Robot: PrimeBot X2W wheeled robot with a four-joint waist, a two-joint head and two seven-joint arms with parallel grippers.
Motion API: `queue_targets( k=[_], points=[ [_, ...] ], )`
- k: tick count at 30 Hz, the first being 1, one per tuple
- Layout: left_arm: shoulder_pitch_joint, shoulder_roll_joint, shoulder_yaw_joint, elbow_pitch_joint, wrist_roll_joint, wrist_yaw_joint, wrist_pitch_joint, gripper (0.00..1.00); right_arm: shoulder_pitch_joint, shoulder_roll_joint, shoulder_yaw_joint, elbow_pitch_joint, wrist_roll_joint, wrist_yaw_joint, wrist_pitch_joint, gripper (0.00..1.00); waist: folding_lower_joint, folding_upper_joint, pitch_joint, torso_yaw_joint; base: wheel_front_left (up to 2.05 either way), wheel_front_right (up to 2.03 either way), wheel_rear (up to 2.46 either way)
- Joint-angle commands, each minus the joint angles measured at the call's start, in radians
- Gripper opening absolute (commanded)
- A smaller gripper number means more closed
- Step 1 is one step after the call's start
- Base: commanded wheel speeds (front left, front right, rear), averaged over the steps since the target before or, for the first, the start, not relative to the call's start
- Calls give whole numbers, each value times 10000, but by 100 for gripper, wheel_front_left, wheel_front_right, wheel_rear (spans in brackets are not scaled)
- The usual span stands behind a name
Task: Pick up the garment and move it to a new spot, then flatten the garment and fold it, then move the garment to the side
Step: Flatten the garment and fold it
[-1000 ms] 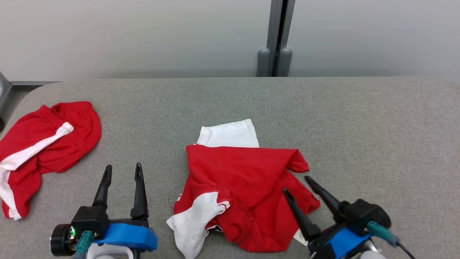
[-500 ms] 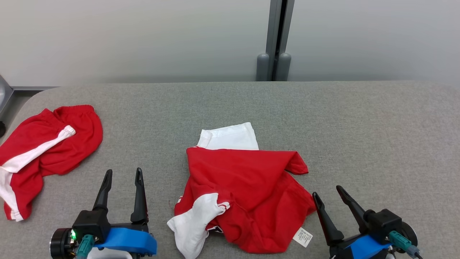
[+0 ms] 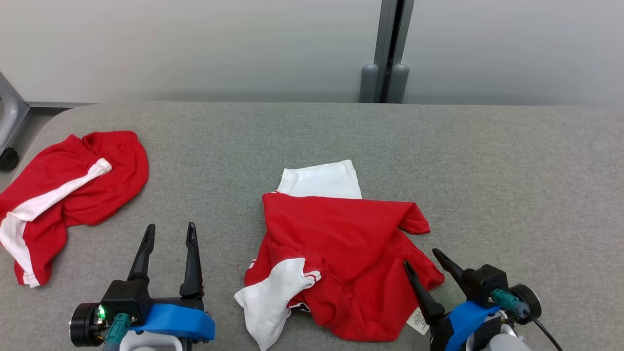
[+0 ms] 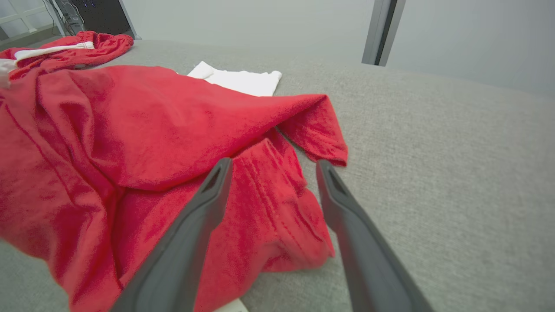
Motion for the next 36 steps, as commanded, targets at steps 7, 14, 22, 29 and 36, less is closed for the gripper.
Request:
queue_targets(
  k=[7, 14, 22, 29, 36],
  points=[
    [-194, -3, -10, -62, -101, 84, -27, 100, -358, 2, 665, 1499, 564, 1, -30, 33, -1, 0, 239, 75, 0, 0, 0],
    [-167, -3, 47, -74, -166, 144, -28, 100, -516, -322, 106, 1332, 1080, 1, -62, 0, -1, 0, 345, -238, 0, 0, 0],
    [-233, -2, -19, -98, -228, 225, -27, 100, 787, -730, -1601, 93, 1200, 1, -62, 0, -1, 0, 376, -552, 0, 0, 0],
    [-142, 0, -44, -139, -320, 265, -27, 100, 1907, -729, -2688, -295, 996, 1, -64, 0, -1, 0, 424, -683, 0, 0, 0],
    [-144, 0, 2, -86, -260, 221, -27, 100, 1959, -336, -3263, -1445, 604, 1, -65, 100, -1, 0, 385, -756, 0, 0, 0]
  ],
)
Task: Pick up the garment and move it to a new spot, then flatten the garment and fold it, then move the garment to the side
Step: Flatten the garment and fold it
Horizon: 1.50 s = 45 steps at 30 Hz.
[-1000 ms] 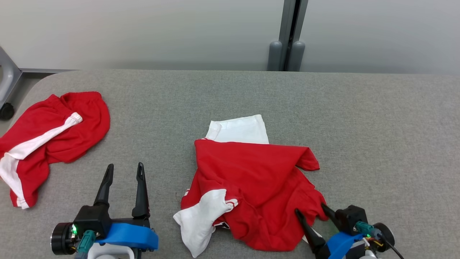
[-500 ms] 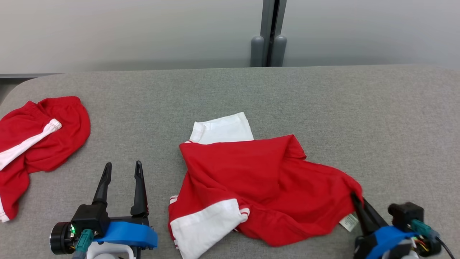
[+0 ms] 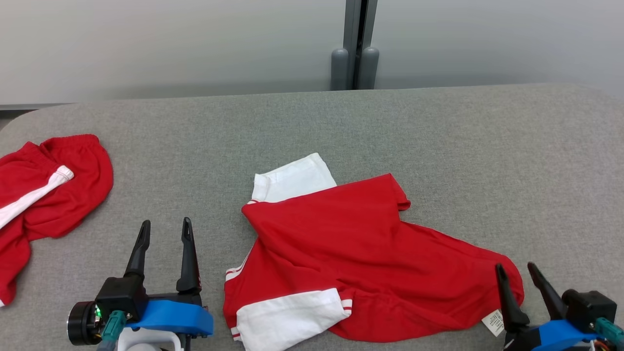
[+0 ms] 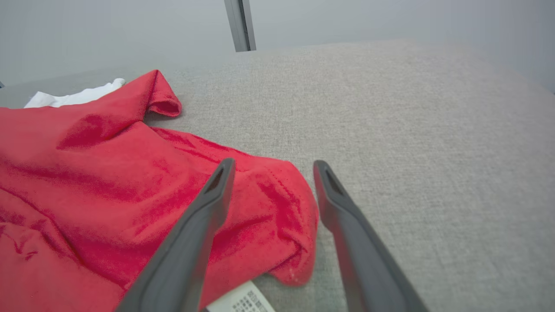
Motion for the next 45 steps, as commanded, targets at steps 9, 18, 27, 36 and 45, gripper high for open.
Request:
queue_targets(
  k=[9, 18, 27, 36, 45],
  points=[
    [18, 0, 23, 85, 147, -115, -29, 100, -233, 391, -22, -1442, -569, 1, -35, 100, 0, 0, -247, 141, 0, 0, 0],
    [19, 0, -23, 108, 190, -165, -30, 100, -1689, 139, 1133, -203, -778, 1, -19, 100, 0, 0, -280, 340, 0, 0, 0],
    [-212, 1, -238, 111, 82, -114, -30, 100, -3640, -179, 2370, 2307, -678, 1, 386, 100, 0, 0, 23, 778, 0, 0, 0],
    [-202, -2, -371, 116, -12, -17, -30, 100, -4304, -422, 3944, 4871, -388, 1, 1220, 100, 0, 0, 95, 1014, 0, 0, 0],
    [-338, 0, -472, 160, -111, 75, -29, 100, -4528, -367, 5142, 6258, 213, 1, 2084, 0, 0, 0, 138, 986, 0, 0, 0]
  ],
)
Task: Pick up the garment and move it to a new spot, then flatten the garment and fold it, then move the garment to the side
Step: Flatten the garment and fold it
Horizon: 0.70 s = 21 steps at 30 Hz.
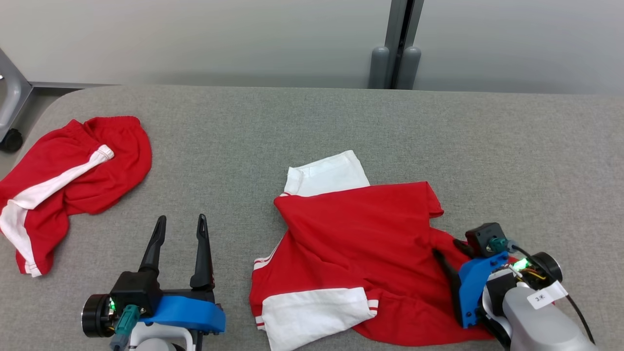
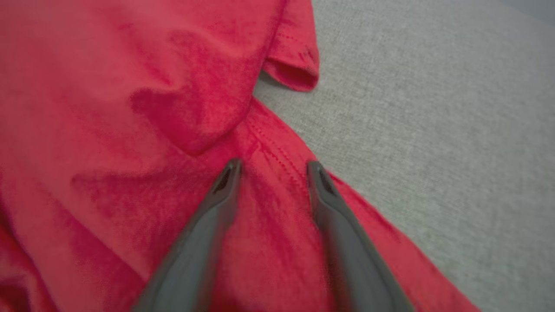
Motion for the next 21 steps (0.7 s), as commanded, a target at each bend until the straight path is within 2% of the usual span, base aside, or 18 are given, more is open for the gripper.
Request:
queue_targets(
  k=[1, 9, 13, 17, 18, 19, 20, 21],
  points=[
    [-152, -1, 0, 5, -11, 42, -27, 100, 322, -85, 149, 465, 66, -2, 294, 0, 1, 1, 12, 1, 0, 0, 0],
    [-184, -2, 27, -20, -35, 20, -28, 100, -1227, -824, -815, 815, 720, -5, -1157, 0, 1, 1, 65, 30, 0, 0, 0],
    [-184, -4, 36, -32, -39, 41, -28, 100, -1928, -1245, -1666, 1450, 608, -4, -1572, 0, 1, 1, 102, 35, 0, 0, 0],
    [-243, -2, 34, -35, -52, 41, -28, 100, -2355, -1225, -2320, 1884, 271, -2, -1723, 0, 1, 1, 149, 30, 0, 0, 0],
    [-254, -4, 33, -35, -56, 39, -27, 100, -2359, -1076, -2387, 1930, 224, -2, -1741, 6, 1, 1, 154, 23, 0, 0, 0],
    [-270, -2, 37, -33, -62, 41, -27, 100, -2349, -956, -2442, 1953, 178, -1, -1744, 62, 1, 1, 155, 11, 0, 0, 0],
    [-277, -1, 40, -29, -67, 43, -27, 100, -2335, -921, -2489, 1949, 111, -1, -1751, 100, 1, 1, 152, -8, 0, 0, 0],
    [-276, -1, 37, -31, -74, 53, -27, 100, -2330, -934, -2593, 1787, 80, -2, -1757, 100, 1, 1, 148, -36, 0, 0, 0]
  ],
)
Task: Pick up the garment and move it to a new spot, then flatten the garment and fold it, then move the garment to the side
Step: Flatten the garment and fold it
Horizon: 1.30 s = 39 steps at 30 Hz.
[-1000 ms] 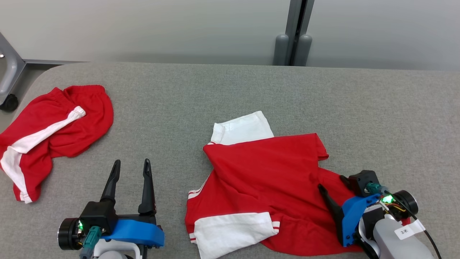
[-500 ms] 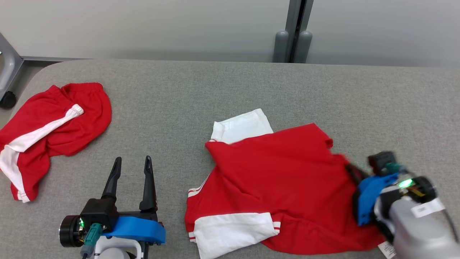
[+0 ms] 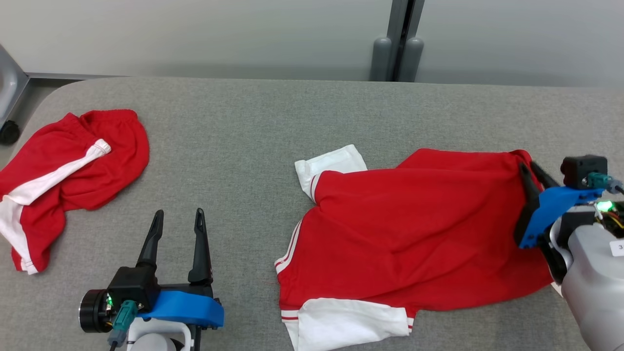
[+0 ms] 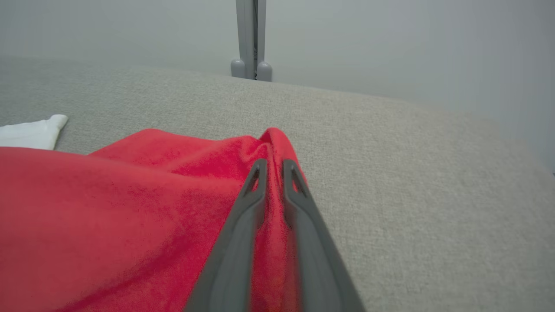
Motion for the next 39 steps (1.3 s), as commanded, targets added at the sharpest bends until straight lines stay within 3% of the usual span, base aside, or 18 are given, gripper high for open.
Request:
queue_targets(
  k=[1, 6, 12, 23, 31, 39],
  points=[
    [-103, -2, 30, -28, -51, 20, -27, 100, 3, -87, -152, -245, -44, -2, -57, 100, -2, -4, -17, -47, 0, 0, 0],
    [73, -1, 108, -35, 57, 38, -28, 100, 817, 156, -873, -1788, -439, -1, -51, 100, -2, -4, -157, -334, 0, 0, 0],
    [200, -2, 361, 2, 235, -75, -27, 100, 2315, 577, -1783, -4572, -725, -1, -51, 100, -2, -4, -430, -680, 0, 0, 0],
    [471, -2, 707, 9, 467, -268, -27, 100, 5313, 1756, -2082, -8789, -1007, -1, -53, 100, -2, -4, -713, -1111, 0, 0, 0],
    [520, -1, 750, 121, 592, -398, -28, 100, 6953, 2323, -1977, -9649, -1333, -1, -53, 100, -2, -4, -852, -1086, 0, 0, 0],
    [508, -1, 740, 215, 876, -496, -28, 100, 6967, 2456, -1853, -9510, -1371, -1, -53, 100, -2, -4, -896, -1229, 0, 0, 0]
  ],
)
